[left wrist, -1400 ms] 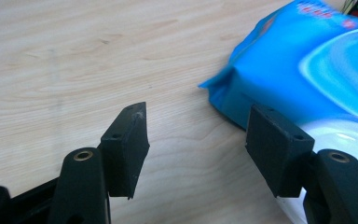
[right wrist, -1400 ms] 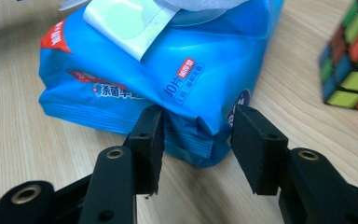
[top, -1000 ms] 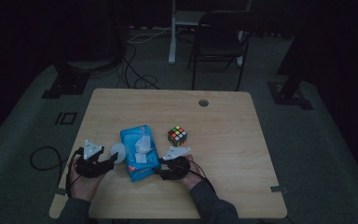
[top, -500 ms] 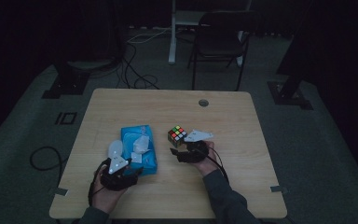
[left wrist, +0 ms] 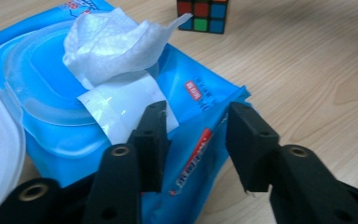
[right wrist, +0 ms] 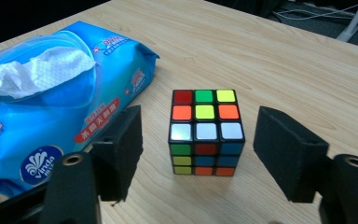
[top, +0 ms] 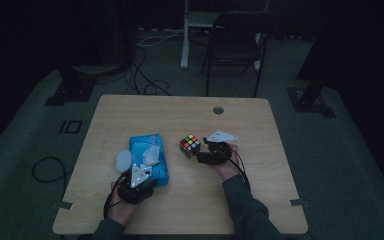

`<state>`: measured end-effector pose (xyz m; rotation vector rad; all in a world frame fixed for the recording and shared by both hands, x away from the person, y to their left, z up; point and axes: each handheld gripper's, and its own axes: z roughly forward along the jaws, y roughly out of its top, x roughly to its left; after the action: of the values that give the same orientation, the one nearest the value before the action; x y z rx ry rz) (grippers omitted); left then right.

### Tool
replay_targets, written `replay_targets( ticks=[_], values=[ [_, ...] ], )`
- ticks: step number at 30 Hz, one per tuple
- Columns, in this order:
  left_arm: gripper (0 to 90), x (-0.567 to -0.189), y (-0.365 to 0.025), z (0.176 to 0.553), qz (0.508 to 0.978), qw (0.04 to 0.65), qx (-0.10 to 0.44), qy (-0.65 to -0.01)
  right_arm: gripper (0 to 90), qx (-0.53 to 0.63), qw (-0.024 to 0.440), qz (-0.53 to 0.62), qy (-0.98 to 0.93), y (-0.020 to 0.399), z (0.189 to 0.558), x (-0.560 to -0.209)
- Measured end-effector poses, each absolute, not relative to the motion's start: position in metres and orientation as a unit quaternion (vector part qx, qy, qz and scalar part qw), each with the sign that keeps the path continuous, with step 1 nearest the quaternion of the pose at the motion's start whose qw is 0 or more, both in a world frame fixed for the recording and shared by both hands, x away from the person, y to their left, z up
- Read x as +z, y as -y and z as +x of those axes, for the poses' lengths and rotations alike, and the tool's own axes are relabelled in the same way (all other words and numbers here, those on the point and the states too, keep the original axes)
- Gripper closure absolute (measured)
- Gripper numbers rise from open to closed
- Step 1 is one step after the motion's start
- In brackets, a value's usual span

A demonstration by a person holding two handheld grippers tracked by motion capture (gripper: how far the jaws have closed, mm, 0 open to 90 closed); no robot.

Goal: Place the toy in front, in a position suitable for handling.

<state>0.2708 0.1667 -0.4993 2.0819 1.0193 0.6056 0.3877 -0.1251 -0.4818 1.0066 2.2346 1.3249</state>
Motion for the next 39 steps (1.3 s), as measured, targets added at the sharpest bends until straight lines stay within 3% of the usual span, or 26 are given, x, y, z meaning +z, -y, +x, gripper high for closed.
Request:
replay_targets(
  ticks=[4, 8, 13, 24, 34, 39],
  values=[
    [63.6, -0.500, -0.172, 0.273, 0.808, 0.353, 0.249, -0.400, 34.4, 0.453, 0.181, 0.363, -0.794, 0.128, 0.391, -0.486],
    [62.7, -0.499, -0.181, 0.277, 0.802, 0.346, 0.256, -0.415, 17.8, 0.436, 0.191, 0.370, -0.798, 0.124, 0.396, -0.493],
    [59.3, -0.500, -0.192, 0.285, 0.794, 0.341, 0.267, -0.426, 14.7, 0.426, 0.194, 0.351, -0.811, 0.109, 0.401, -0.501],
    [52.3, -0.501, -0.212, 0.301, 0.776, 0.333, 0.288, -0.451, 20.5, 0.389, 0.197, 0.351, -0.829, 0.093, 0.424, -0.515],
    [52.7, -0.502, -0.228, 0.302, 0.758, 0.342, 0.287, -0.475, 32.3, 0.385, 0.192, 0.343, -0.835, 0.091, 0.427, -0.518],
    [53.0, -0.502, -0.233, 0.303, 0.756, 0.341, 0.288, -0.478, 34.0, 0.384, 0.191, 0.341, -0.836, 0.091, 0.429, -0.517]
  ],
)
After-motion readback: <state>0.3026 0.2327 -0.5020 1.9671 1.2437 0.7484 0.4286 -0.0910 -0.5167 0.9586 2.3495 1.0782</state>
